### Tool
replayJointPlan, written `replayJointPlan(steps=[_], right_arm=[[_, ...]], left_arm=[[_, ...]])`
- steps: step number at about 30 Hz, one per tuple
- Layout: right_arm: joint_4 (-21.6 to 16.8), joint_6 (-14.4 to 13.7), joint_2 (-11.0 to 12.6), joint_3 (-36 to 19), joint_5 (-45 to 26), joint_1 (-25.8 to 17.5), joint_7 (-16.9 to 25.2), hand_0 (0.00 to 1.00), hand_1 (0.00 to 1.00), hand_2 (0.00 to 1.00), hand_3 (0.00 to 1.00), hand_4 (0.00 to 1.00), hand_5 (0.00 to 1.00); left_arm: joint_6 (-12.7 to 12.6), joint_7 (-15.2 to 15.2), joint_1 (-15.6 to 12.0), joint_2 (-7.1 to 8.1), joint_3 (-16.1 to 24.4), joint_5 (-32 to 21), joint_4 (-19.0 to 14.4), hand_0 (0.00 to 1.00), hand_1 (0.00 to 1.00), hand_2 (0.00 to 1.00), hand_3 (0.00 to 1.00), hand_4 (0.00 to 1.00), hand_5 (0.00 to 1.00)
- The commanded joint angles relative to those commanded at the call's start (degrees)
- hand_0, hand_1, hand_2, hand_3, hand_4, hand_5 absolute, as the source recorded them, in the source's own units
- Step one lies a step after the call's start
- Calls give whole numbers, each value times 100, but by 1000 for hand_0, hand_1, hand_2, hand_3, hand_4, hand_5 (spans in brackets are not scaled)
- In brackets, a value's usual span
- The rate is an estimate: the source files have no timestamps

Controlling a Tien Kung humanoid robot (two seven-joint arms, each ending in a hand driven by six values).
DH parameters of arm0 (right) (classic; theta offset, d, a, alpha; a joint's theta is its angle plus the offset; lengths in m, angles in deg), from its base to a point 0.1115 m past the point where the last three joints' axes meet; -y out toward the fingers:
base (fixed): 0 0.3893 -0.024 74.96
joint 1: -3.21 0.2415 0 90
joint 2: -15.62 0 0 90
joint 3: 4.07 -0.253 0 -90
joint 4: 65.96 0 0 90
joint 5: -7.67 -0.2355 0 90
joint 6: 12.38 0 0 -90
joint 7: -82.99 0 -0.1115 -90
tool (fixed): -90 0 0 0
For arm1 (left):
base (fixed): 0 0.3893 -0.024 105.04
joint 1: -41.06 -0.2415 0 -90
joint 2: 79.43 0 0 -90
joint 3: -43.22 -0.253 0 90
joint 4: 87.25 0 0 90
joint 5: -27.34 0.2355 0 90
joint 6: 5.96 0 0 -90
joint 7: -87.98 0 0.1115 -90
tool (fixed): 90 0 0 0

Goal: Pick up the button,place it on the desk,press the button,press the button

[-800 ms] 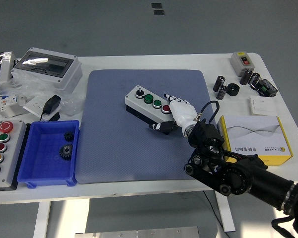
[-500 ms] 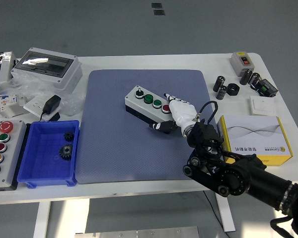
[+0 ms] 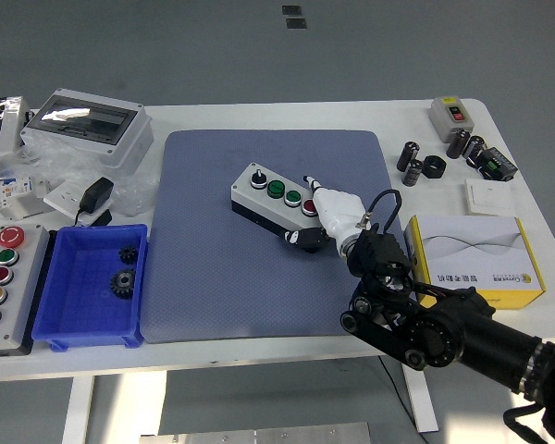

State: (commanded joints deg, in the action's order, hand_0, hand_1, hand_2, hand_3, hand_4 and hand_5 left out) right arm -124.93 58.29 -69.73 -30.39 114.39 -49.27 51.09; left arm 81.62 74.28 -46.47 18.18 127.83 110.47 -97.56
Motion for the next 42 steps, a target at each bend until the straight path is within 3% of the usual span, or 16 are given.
replayJointPlan(steps=[3, 4, 9, 10, 15, 16, 23, 27, 31, 33, 34, 39, 40, 42], right_arm=[[0, 0, 3, -1, 84, -1, -18, 127, 345, 407, 838, 396, 151], [-2, -7, 8, -2, 104, 1, -18, 101, 313, 390, 627, 250, 22], [-52, -123, 40, -54, 205, 5, 16, 101, 313, 390, 627, 250, 22], [-71, -161, 48, -67, 219, 4, 39, 87, 288, 384, 475, 110, 2], [-315, -343, 215, -107, -34, -58, 474, 87, 288, 384, 475, 110, 2], [-422, -330, 297, -127, -155, -91, 624, 81, 280, 358, 364, 62, 2], [-1280, 92, 1039, -25, -662, -205, 1753, 74, 276, 360, 326, 47, 2], [-1788, 318, 1538, 243, -388, -248, 2326, 74, 276, 360, 326, 47, 2], [-1930, 296, 1883, 309, -59, -413, 2760, 76, 281, 370, 324, 59, 2], [-1896, 238, 1972, 321, 46, -516, 2842, 76, 281, 370, 324, 59, 2], [-1878, 208, 1991, 332, 70, -545, 2848, 131, 303, 367, 320, 84, 2], [-1769, 108, 1966, 330, 157, -619, 2794, 131, 303, 367, 320, 84, 2], [-1748, 105, 1956, 331, 168, -618, 2782, 279, 363, 359, 323, 120, 2], [-1726, 115, 1945, 339, 182, -604, 2755, 279, 363, 359, 323, 120, 2]], left_arm=[[2, 29, -4, 0, -42, -39, 0, 627, 589, 526, 581, 617, 130], [2, 41, -6, 1, -58, -56, 0, 627, 588, 525, 581, 617, 130], [3, 102, -5, 3, -159, -157, 0, 627, 588, 525, 581, 617, 130], [4, 110, -4, 2, -173, -171, 0, 627, 589, 525, 581, 616, 130], [3, 124, -4, -6, -193, -206, 0, 627, 589, 525, 581, 616, 130], [2, 122, -9, -6, -185, -207, 0, 627, 590, 526, 582, 618, 130], [-5, 98, -30, -12, -82, -138, 0, 627, 590, 526, 582, 619, 129], [-1, 112, -9, -24, -41, -85, 0, 627, 590, 526, 582, 619, 129], [4, 119, 19, -47, -6, -39, 0, 627, 591, 527, 583, 623, 137], [5, 103, 14, -53, 51, 20, 0, 627, 591, 527, 583, 623, 137], [5, 91, 11, -54, 82, 52, 0, 628, 594, 528, 585, 627, 140], [9, 54, 4, -61, 175, 162, 0, 628, 594, 528, 585, 627, 140], [9, 56, 9, -65, 176, 166, 0, 627, 594, 527, 584, 628, 143], [12, 65, 21, -71, 164, 161, 0, 627, 594, 527, 584, 628, 143]])
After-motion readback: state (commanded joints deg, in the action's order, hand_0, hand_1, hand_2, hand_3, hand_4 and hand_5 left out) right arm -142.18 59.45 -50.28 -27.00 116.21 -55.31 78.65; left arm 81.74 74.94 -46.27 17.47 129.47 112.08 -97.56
